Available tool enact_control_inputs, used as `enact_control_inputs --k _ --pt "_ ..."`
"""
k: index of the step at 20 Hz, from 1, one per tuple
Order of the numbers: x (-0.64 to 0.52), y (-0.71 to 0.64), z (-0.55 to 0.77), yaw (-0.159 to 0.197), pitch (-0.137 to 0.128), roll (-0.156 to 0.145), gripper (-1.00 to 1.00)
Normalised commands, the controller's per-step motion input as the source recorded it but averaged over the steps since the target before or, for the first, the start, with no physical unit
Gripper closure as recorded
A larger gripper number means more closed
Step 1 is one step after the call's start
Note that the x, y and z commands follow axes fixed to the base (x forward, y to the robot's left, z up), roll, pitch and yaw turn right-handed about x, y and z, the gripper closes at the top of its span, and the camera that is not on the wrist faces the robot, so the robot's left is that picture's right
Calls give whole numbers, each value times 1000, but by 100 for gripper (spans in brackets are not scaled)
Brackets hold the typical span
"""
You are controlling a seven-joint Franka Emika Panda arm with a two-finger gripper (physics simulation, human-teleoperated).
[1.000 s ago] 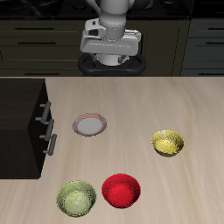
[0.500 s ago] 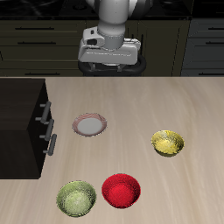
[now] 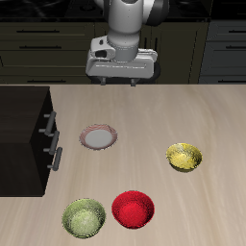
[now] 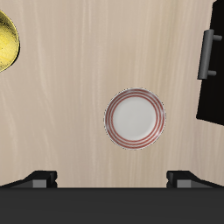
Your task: Place the green bowl on the plate
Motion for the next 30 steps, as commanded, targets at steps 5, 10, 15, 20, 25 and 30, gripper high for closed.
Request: enact_control_inputs --k 5,10,15,20,25,30 --pt "357 67 48 9 -18 13 -100" --pt "404 -26 -44 32 -37 17 -100" --pt "404 -59 -73 -34 42 16 -100" --pt "301 62 -22 17 -2 11 -100" --pt "300 29 -106 42 -28 -16 -100" --pt "370 -99 29 -28 -11 -11 -100"
